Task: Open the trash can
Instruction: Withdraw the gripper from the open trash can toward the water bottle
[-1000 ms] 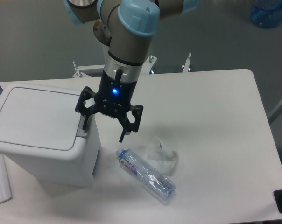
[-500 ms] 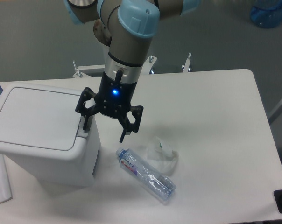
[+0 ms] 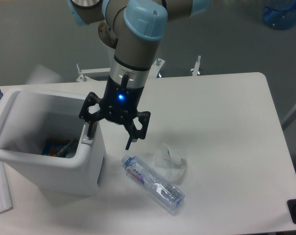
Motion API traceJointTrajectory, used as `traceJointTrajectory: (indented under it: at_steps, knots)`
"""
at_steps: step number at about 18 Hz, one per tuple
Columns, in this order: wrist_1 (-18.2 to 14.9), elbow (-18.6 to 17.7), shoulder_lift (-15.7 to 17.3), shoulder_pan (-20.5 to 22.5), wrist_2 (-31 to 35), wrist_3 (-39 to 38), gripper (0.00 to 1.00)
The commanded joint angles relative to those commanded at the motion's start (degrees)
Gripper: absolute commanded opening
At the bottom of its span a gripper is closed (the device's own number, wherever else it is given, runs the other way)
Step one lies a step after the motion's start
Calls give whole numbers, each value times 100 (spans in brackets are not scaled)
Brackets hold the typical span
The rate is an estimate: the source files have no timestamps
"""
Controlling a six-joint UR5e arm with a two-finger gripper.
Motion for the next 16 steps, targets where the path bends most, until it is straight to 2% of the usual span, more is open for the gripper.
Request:
traceJointTrajectory:
  at_steps: [7, 11, 13, 16]
  knots:
    - [44, 167, 0, 9, -9, 0, 100]
    - [211, 202, -44, 464, 9, 61, 100]
    - [403, 220, -131, 719, 26, 70, 100]
    - [851, 264, -675, 1089, 481, 289, 100]
